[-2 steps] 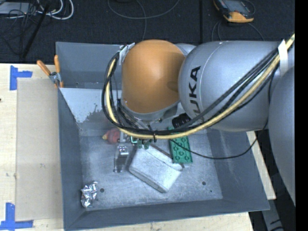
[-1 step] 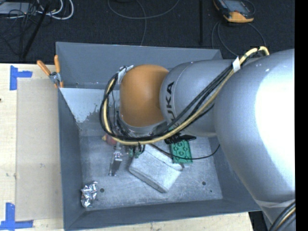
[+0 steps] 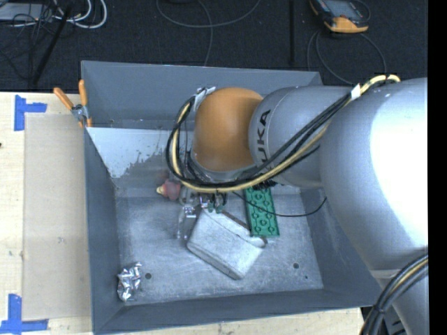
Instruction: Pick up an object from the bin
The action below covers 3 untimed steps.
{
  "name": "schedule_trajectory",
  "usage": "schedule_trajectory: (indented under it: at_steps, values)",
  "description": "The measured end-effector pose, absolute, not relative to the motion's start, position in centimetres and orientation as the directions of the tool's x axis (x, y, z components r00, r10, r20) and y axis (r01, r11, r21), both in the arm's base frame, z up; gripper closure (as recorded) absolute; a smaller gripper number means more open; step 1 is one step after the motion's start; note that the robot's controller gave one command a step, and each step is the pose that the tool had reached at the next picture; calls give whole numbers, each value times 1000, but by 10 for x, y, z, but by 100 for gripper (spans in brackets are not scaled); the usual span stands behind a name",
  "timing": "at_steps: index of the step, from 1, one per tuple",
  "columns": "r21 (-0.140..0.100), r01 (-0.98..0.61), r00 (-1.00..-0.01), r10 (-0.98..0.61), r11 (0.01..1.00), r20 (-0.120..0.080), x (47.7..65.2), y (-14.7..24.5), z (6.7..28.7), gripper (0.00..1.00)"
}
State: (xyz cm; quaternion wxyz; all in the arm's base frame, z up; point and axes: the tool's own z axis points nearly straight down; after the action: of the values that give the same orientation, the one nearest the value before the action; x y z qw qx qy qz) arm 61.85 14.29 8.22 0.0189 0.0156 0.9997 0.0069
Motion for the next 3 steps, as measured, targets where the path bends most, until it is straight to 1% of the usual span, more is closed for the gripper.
schedule_trajectory:
  at_steps: [1,2,3]
  values:
    - [10,37,-998,37,999,-46,621,139,86,100]
    - [-2,39,-999,39,999,-14,613,136,77,0]
    - [0,-289,-957,-289,957,-3,589,121,127,0]
